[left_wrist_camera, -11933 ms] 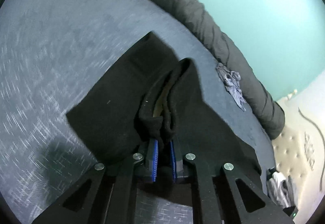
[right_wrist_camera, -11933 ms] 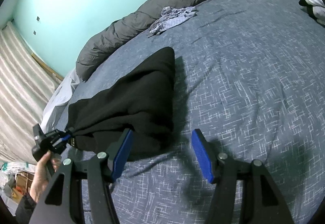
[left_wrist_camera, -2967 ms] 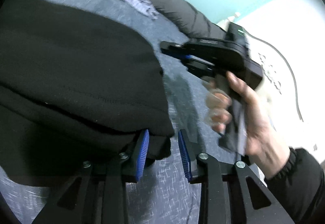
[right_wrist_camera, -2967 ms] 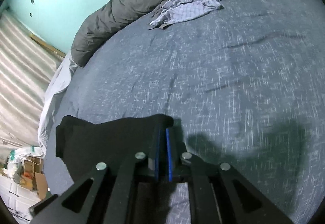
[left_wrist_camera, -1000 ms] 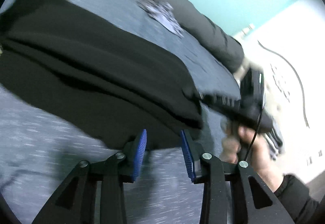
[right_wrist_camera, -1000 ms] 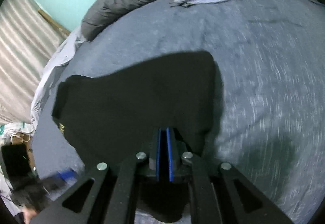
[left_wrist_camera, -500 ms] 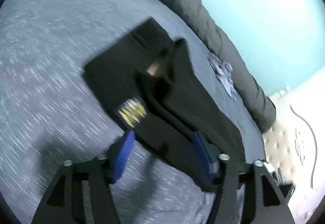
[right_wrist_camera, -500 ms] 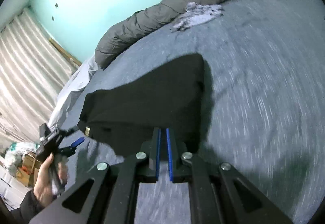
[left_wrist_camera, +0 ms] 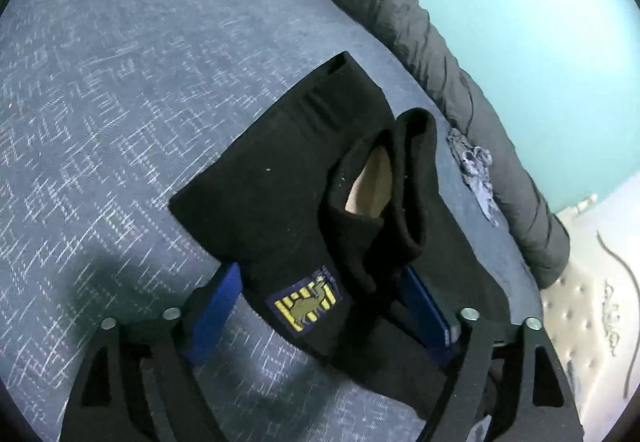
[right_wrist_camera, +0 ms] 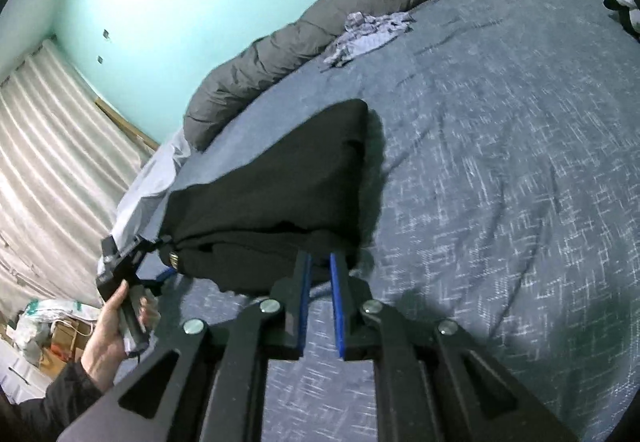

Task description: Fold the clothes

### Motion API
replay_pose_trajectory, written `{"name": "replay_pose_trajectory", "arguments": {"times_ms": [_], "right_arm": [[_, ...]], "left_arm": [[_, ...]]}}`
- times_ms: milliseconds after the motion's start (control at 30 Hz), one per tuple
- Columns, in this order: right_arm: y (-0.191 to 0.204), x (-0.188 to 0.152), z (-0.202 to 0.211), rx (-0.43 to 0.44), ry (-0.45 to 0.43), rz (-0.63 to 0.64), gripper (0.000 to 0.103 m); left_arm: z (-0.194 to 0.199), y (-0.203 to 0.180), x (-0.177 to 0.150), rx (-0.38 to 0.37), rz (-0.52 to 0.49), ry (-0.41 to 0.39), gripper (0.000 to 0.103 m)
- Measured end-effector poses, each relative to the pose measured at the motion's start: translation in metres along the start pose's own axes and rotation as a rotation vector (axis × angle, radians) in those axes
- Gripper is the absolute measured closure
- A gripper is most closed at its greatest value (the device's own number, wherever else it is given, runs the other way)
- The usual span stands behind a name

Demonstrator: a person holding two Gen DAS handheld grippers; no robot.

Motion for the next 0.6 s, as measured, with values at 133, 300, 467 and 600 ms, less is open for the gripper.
{"name": "replay_pose_trajectory", "arguments": {"times_ms": [133, 300, 467, 600], "right_arm": [[-0.005, -0.002, -0.004, 0.009, 0.010, -0.013, 0.093], [-0.005, -0.002, -0.006, 0.015, 0.009, -0.008, 0.093], [-0.005, -0.002, -0.004, 0.022, -0.004, -0.011, 0.093], [-0.005, -0.002, -0.004, 0.023, -0.007, -0.013, 0.093]], "left_arm": [[0.003, 0.008, 0.002, 0.046, 0.014, -0.029, 0.014], [0.001, 0.009, 0.006, 0.068, 0.007, -0.051, 0.014], [0.002, 0.014, 0.013, 0.006, 0.040, -0.097, 0.015], [-0.006, 0.020, 0.020, -0.039, 0.082, -0.101, 0.032]]}}
Point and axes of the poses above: each gripper's, at about its wrist camera, not at the fingertips, and z roughly against the way its jaws point, y to its left, x to its top, the point moved 2 cm from there along -z, roughly the way its jaws point, and after that the axes turned 4 degrees about -z, right-handed, at the moved point
